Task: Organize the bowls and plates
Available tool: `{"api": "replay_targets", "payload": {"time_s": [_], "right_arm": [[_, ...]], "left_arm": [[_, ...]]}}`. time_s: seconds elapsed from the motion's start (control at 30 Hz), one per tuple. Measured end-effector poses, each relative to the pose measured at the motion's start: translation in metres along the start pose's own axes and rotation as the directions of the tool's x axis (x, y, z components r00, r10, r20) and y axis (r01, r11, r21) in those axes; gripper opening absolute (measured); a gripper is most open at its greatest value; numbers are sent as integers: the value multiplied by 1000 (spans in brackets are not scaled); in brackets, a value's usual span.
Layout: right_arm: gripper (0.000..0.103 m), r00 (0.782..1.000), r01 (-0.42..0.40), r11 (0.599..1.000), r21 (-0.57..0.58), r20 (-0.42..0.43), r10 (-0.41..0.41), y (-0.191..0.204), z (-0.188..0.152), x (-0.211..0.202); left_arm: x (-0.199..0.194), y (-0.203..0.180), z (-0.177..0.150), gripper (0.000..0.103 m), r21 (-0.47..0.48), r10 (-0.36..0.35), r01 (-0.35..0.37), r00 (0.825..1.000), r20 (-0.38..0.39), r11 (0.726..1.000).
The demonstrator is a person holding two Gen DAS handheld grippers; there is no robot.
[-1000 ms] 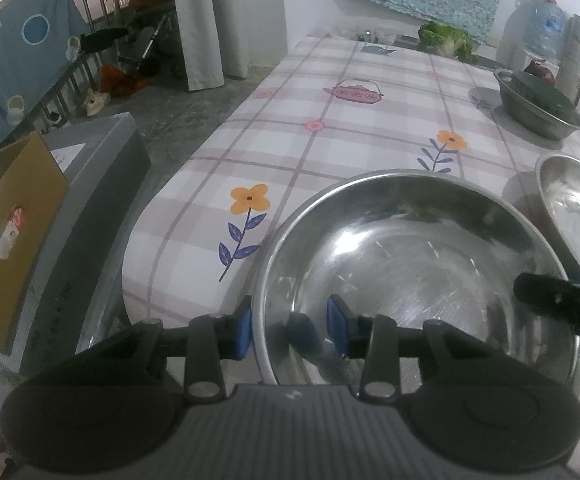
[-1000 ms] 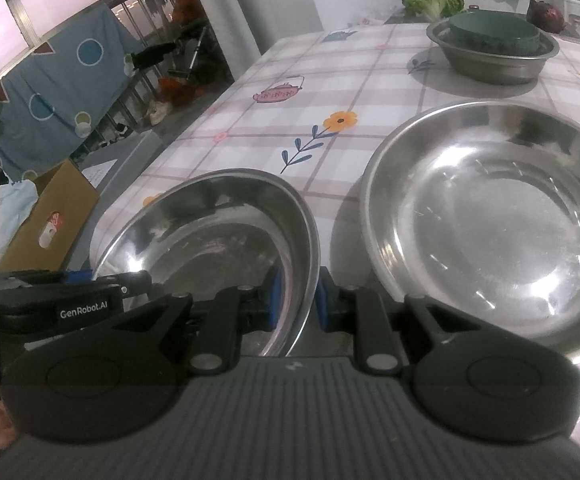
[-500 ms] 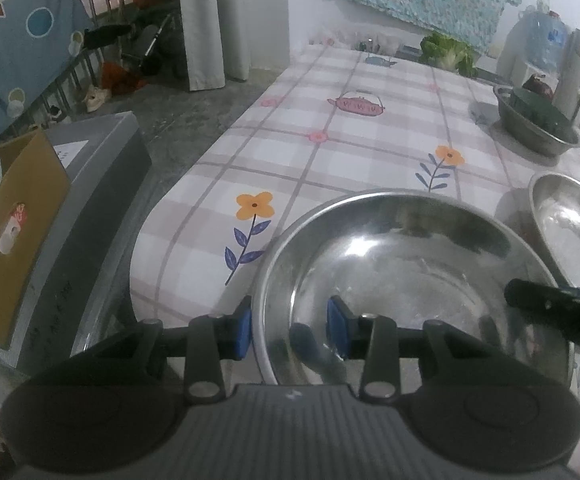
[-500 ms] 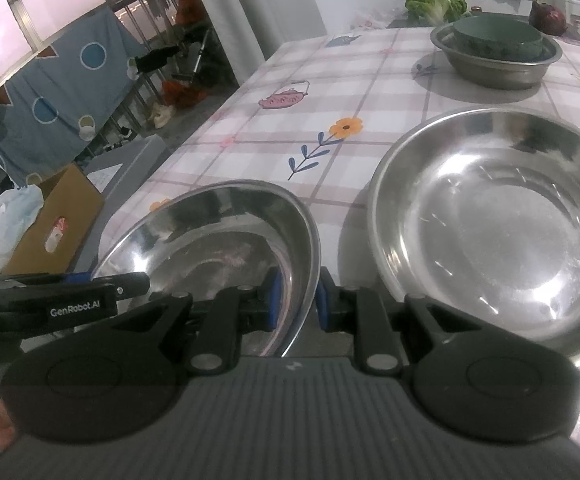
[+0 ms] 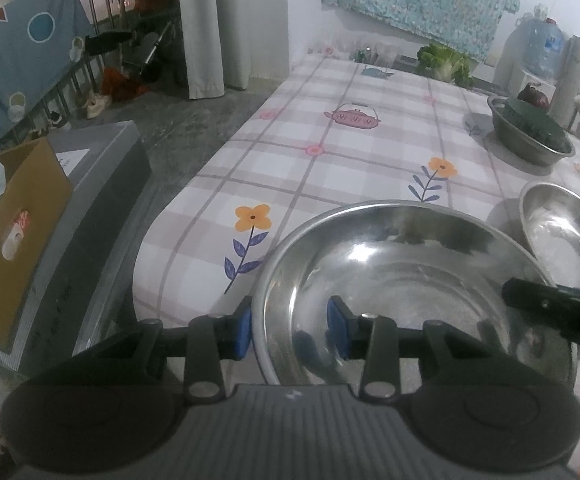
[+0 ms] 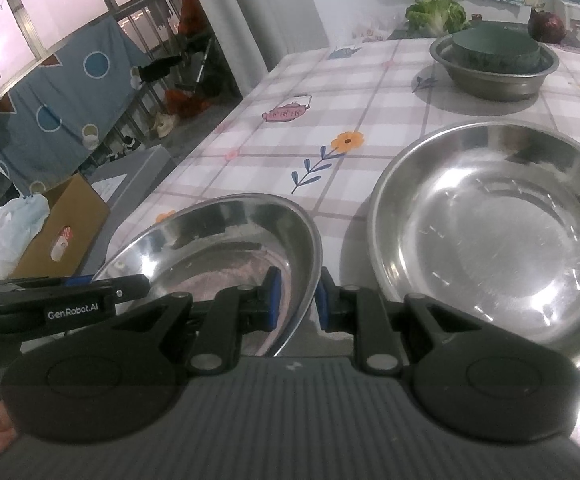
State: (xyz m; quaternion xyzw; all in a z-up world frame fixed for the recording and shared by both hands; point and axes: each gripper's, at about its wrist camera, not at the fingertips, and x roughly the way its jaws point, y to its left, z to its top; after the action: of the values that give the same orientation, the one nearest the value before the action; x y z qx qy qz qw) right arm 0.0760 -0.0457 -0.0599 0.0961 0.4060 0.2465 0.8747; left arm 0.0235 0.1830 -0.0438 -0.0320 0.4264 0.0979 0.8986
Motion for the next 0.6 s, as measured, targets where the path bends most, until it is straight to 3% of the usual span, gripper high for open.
{"api": "replay_targets", "payload": {"time_s": [0.6], "right_arm": [[18, 1000, 1, 1000, -4, 23, -1, 0, 0, -8]], "left_arm": [[-5, -2, 2, 39, -2, -7, 7, 1000, 14, 1000]]}}
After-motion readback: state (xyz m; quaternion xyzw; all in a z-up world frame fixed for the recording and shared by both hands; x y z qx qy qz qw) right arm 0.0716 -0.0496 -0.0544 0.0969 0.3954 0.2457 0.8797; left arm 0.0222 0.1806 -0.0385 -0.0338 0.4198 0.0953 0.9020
